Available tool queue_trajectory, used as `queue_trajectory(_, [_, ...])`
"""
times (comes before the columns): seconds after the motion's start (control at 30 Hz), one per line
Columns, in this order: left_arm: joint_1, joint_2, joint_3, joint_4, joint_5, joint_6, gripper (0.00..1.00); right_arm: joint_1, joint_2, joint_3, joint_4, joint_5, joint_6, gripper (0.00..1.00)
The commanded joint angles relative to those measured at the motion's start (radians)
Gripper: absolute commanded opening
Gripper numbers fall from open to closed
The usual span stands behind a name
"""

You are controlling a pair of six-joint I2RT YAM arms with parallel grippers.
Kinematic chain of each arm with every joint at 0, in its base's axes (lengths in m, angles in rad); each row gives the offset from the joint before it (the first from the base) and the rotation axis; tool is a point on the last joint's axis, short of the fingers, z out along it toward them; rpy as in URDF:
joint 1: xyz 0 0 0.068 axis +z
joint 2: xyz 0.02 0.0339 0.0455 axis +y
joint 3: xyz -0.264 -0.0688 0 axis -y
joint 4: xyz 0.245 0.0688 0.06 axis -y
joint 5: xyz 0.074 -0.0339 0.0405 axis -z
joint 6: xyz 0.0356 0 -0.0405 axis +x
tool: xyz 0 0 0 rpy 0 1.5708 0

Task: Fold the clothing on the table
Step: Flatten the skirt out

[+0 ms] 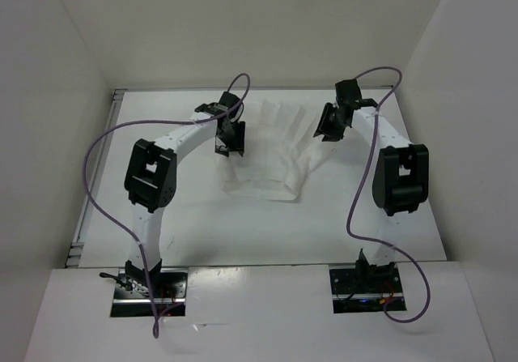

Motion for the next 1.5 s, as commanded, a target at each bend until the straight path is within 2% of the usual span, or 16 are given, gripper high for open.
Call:
queue_trajectory(0.0, [-0.012,-0.219,-0.08,0.008,0.03,0.001,0.6,0.061,-0.194,-0.016,0.008,-0.034,-0.038,0.43])
queue_trajectory(0.07, [-0.012,-0.276,-0.126,0.008,0.03,-0.011,0.63,0.082,-0.245,-0.067,-0.003,-0.064,-0.051,0.44])
queue_trajectory(0.2, [-0.012,-0.287,-0.209,0.019,0.03,-0.02,0.63,0.153,-0.277,-0.142,-0.012,-0.091,-0.051,0.44])
queue_trajectory(0.4, [-0.023,-0.254,-0.229,0.001,-0.019,-0.02,0.63,0.181,-0.32,-0.218,-0.011,-0.091,-0.042,0.44])
queue_trajectory(0.67, [-0.043,-0.192,-0.217,-0.019,-0.096,-0.039,0.62,0.19,-0.339,-0.237,-0.011,-0.091,-0.041,0.44])
queue_trajectory(0.7, [-0.043,-0.192,-0.217,-0.009,-0.096,-0.039,0.6,0.19,-0.339,-0.237,-0.011,-0.091,-0.041,0.44])
queue_trajectory(0.73, [-0.043,-0.169,-0.217,-0.009,-0.086,-0.039,0.51,0.19,-0.348,-0.237,-0.011,-0.091,-0.041,0.44])
queue_trajectory(0.87, [-0.043,-0.146,-0.217,0.011,-0.063,-0.039,0.0,0.19,-0.348,-0.237,-0.011,-0.091,-0.041,0.44])
queue_trajectory(1.03, [-0.052,-0.136,-0.136,0.011,0.013,-0.028,0.0,0.19,-0.359,-0.246,-0.011,-0.079,-0.032,0.44])
queue_trajectory(1.1, [-0.078,-0.146,-0.015,-0.009,0.066,-0.019,0.0,0.19,-0.38,-0.246,0.0,-0.049,-0.022,0.44])
queue_trajectory(1.2, [-0.101,-0.226,0.116,-0.029,0.106,-0.019,0.0,0.19,-0.38,-0.246,0.0,-0.02,-0.012,0.44])
queue_trajectory(1.27, [-0.101,-0.292,0.116,-0.007,0.126,-0.034,0.0,0.19,-0.38,-0.246,0.0,0.0,-0.012,0.44])
queue_trajectory(1.33, [-0.078,-0.426,0.051,0.06,0.126,-0.069,0.0,0.19,-0.38,-0.246,0.0,0.0,-0.012,0.44])
queue_trajectory(1.37, [-0.064,-0.473,-0.061,0.085,0.126,-0.086,0.0,0.19,-0.38,-0.246,0.0,0.009,-0.012,0.44])
queue_trajectory(1.4, [-0.051,-0.569,-0.128,0.123,0.108,-0.108,0.0,0.19,-0.38,-0.246,0.0,0.009,-0.012,0.44])
queue_trajectory(1.47, [-0.027,-0.653,-0.263,0.133,0.061,-0.158,0.0,0.19,-0.38,-0.255,0.0,0.009,-0.012,0.44])
